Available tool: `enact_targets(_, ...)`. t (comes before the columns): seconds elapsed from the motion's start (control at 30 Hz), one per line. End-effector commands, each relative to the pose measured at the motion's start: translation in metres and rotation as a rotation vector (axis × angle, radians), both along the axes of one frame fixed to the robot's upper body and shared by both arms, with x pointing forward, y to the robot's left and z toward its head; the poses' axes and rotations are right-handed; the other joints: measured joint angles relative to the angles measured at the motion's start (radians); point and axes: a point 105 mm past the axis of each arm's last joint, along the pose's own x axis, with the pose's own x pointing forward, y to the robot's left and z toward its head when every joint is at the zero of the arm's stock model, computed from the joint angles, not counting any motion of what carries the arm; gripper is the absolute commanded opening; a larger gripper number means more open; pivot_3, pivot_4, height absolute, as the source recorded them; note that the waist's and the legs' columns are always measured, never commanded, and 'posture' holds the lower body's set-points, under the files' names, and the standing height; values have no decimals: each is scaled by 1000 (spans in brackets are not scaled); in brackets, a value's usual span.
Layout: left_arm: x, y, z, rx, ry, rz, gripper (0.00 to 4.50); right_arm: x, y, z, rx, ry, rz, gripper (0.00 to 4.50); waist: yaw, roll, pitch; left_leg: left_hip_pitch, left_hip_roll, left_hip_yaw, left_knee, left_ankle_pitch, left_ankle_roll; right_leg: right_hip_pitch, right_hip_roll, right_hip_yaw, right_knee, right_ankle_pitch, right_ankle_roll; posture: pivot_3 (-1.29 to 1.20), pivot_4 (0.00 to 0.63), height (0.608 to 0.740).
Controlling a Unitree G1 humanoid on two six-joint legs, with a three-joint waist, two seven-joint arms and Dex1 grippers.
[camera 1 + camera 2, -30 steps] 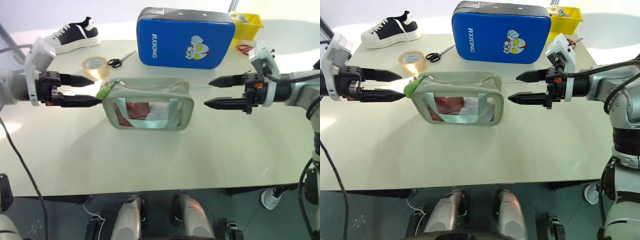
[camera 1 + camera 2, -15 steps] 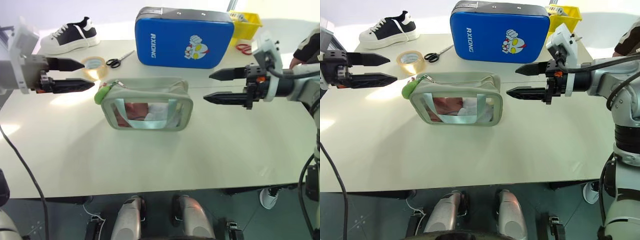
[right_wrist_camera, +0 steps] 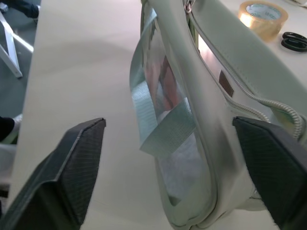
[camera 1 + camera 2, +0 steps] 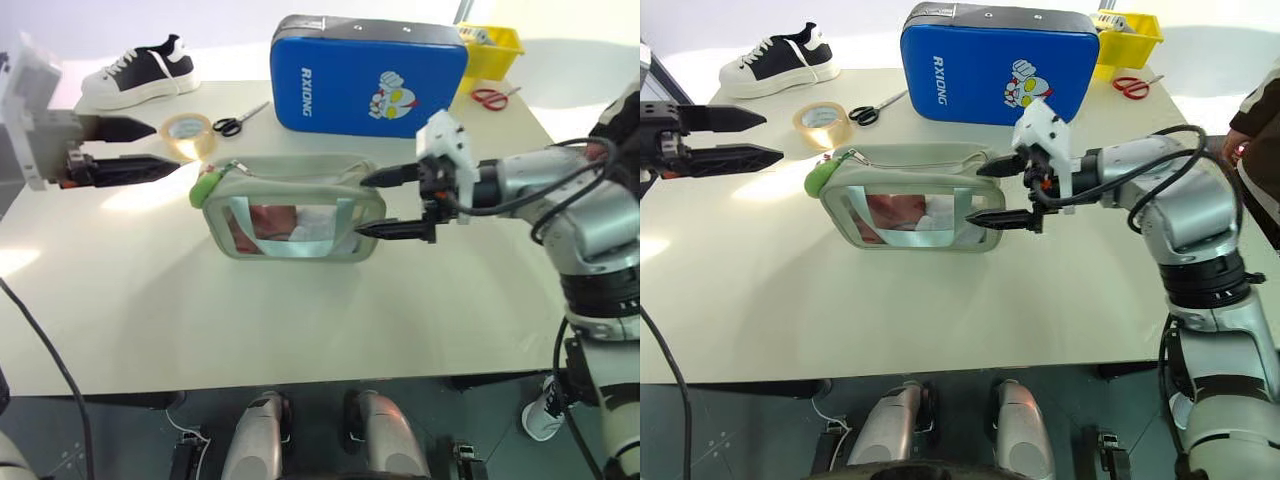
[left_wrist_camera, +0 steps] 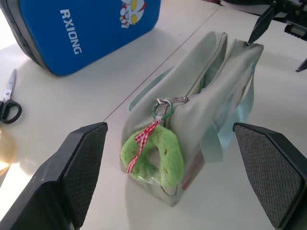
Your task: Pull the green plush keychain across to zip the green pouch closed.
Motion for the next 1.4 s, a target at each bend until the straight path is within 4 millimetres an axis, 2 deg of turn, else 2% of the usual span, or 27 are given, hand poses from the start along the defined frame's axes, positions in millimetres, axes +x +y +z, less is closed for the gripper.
enact_targets(0.03, -9, 0, 4, 14, -24, -1, 4500, -2, 3, 6, 7, -35, 29, 2629, 1, 0, 0, 0, 0, 0, 0, 0, 0, 0, 0, 0, 0, 0, 0, 0, 150, 740)
enact_targets(0.2, -12, -4, -5, -4, -4, -4, 4500, -2, 5, 5, -6, -34, 41, 22, 1, 0, 0, 0, 0, -1, 1, 0, 0, 1, 0, 0, 0, 0, 0, 0, 150, 740)
enact_targets(0.43, -12, -17, -22, 25, 13, -34, 4500, 1, 8, 5, -29, -70, 33, 22, 1, 0, 0, 1, 0, -1, 1, 0, 0, 1, 0, 0, 1, 0, 0, 0, 150, 740)
enact_targets(0.53, -4, -25, -40, 58, 17, -41, 4500, 5, 8, 6, -25, -82, 11, 22, 1, 0, 0, 2, 0, -1, 1, 0, -1, 2, 0, 0, 1, 0, 0, 0, 150, 740)
enact_targets(0.63, -1, -27, -48, 82, 12, -46, 3590, 6, 9, 6, -25, -83, 12, 0, 0, 0, 0, 2, 0, -1, 2, 0, -1, 3, 0, 0, 1, 0, 0, 0, 150, 740)
enact_targets(0.77, 3, -25, -57, 101, 25, -50, 1524, 8, 8, 6, -27, -92, -1, 0, 0, 0, 0, 2, 0, -1, 1, 0, -1, 2, 0, 0, 2, 0, 0, 0, 150, 740)
enact_targets(0.87, 7, -25, -53, 86, 12, -45, 31, 6, 8, 7, -26, -93, 2, 0, 1, 0, 0, 2, 0, -1, 2, 0, -1, 2, 0, 0, 2, 0, 0, 0, 150, 740)
enact_targets(1.07, 11, -26, -41, 74, -19, -47, 31, 7, 7, 6, -32, -95, -3, 0, 1, 0, 0, 2, 0, -1, 3, 0, -1, 2, 0, 0, 2, 0, 0, 0, 150, 740)
enact_targets(1.23, 16, -41, 0, -73, -77, -85, 31, 8, 8, 4, -30, -96, -3, 0, 3, 0, 0, 0, 1, -2, 6, 0, 0, 2, 1, -1, 4, 0, 0, 0, 150, 740)
enact_targets(1.4, 3, -77, -17, 23, -63, -247, 31, 7, 9, 3, -29, -95, 3, 0, 0, 0, 0, 0, 0, -2, 9, -1, 2, 4, 0, -1, 5, 0, 0, 0, 150, 740)
